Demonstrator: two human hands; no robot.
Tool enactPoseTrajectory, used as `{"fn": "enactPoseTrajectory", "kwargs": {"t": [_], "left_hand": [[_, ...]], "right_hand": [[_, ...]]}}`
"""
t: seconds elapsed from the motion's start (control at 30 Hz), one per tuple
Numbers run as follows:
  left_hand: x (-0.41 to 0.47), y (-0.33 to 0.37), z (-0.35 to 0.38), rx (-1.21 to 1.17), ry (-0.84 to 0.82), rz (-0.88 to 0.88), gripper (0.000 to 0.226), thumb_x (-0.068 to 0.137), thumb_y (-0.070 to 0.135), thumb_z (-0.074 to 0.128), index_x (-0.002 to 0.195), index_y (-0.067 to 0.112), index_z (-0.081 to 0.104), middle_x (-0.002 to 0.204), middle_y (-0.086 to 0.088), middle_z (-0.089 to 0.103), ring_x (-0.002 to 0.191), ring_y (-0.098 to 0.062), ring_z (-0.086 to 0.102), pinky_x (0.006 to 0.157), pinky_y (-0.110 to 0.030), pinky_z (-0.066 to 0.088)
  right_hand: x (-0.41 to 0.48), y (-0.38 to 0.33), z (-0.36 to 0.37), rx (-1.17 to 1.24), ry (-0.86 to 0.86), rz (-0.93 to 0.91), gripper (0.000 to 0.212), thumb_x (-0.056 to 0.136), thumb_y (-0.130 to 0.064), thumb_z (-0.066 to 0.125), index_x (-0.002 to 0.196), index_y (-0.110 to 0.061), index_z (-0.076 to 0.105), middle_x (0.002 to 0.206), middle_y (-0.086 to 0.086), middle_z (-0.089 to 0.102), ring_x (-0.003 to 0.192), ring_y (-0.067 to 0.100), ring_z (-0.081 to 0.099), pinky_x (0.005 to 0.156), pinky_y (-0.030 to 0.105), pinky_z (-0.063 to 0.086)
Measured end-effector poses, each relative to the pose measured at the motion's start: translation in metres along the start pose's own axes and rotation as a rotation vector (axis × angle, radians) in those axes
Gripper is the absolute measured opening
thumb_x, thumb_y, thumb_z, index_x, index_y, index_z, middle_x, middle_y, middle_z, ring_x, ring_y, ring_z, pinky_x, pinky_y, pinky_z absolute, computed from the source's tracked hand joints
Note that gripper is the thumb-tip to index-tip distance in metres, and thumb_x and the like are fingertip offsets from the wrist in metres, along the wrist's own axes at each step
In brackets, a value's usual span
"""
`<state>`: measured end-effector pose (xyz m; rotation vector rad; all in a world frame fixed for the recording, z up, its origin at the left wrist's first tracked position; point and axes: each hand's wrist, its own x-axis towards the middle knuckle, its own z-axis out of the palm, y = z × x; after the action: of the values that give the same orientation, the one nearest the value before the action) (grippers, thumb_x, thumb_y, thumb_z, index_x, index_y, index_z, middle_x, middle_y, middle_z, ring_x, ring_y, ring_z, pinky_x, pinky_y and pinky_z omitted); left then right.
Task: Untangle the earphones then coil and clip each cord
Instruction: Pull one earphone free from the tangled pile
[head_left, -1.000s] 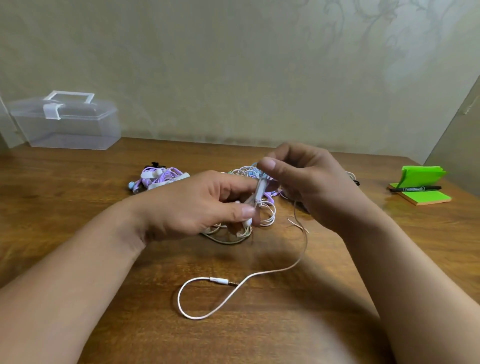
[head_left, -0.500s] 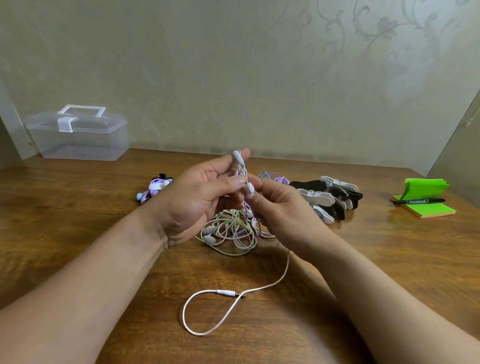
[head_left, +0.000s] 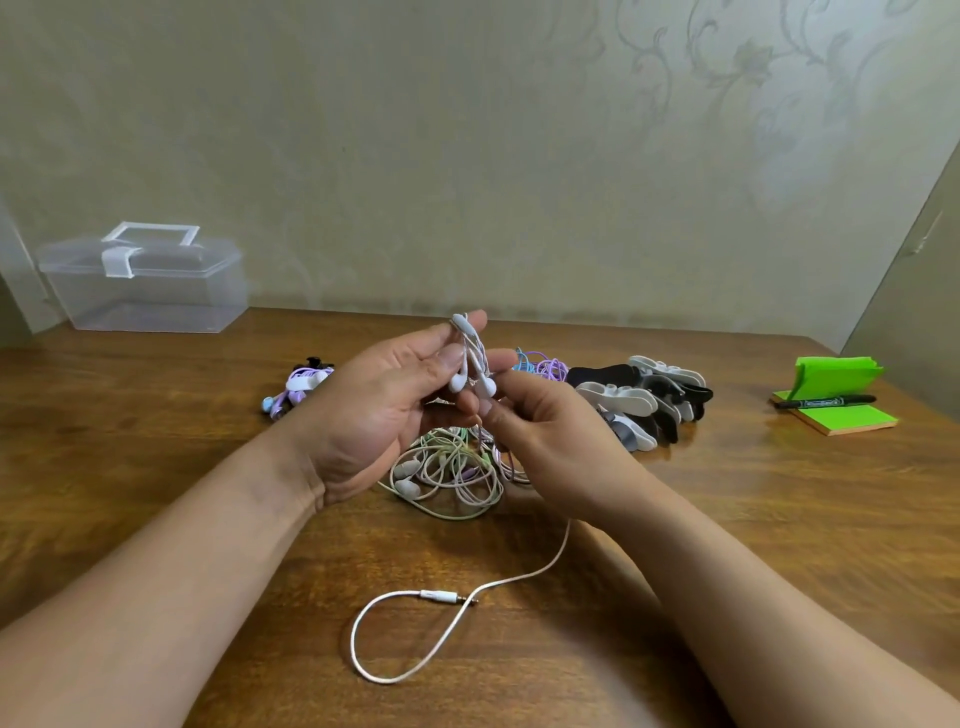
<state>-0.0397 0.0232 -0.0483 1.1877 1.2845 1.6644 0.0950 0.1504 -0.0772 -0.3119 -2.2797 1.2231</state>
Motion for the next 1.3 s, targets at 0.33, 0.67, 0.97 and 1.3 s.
{"fn": "enactPoseTrajectory", "kwargs": {"t": [0.33, 0.67, 0.97, 1.3], "left_hand": [[0.003, -0.002, -0.004, 0.118, 0.060, 0.047, 0.042, 0.106, 0.027, 0.048, 0.145, 0.042, 0.050, 0.128, 0.002, 0.073, 0.060, -0.012, 0.053, 0.061, -0.024, 0.054], [0.005, -0.006, -0.012, 0.136, 0.105, 0.059, 0.047, 0.112, 0.019, 0.038, 0.153, 0.042, 0.043, 0.138, 0.009, 0.066, 0.042, -0.013, 0.040, 0.045, -0.020, 0.039], [0.006, -0.008, -0.009, 0.357, 0.207, 0.143, 0.067, 0.087, 0.028, 0.066, 0.151, 0.030, 0.047, 0.115, -0.010, 0.077, 0.057, 0.004, 0.057, 0.060, -0.008, 0.046], [-0.003, -0.006, 0.002, 0.504, -0.035, 0.064, 0.048, 0.101, 0.005, 0.057, 0.138, 0.036, 0.052, 0.079, 0.028, 0.071, 0.067, 0.019, 0.057, 0.057, 0.001, 0.040]], "right_hand": [[-0.001, 0.000, -0.004, -0.134, -0.010, 0.008, 0.016, 0.107, -0.031, 0.058, 0.108, -0.027, 0.074, 0.080, 0.012, 0.066, 0.065, 0.012, 0.051, 0.061, 0.031, 0.040], [-0.007, -0.007, 0.006, -0.385, -0.055, -0.082, 0.024, 0.109, -0.031, 0.053, 0.126, -0.026, 0.068, 0.097, -0.003, 0.074, 0.089, 0.014, 0.067, 0.085, 0.043, 0.054], [-0.010, -0.016, 0.001, -0.481, -0.017, -0.176, 0.017, 0.106, -0.038, 0.057, 0.106, -0.028, 0.070, 0.070, -0.011, 0.059, 0.062, 0.007, 0.052, 0.061, 0.037, 0.047], [-0.008, -0.023, -0.040, -0.394, 0.244, -0.173, 0.010, 0.094, -0.030, 0.076, 0.087, -0.025, 0.072, 0.065, -0.018, 0.061, 0.060, 0.008, 0.050, 0.054, 0.019, 0.035]]}}
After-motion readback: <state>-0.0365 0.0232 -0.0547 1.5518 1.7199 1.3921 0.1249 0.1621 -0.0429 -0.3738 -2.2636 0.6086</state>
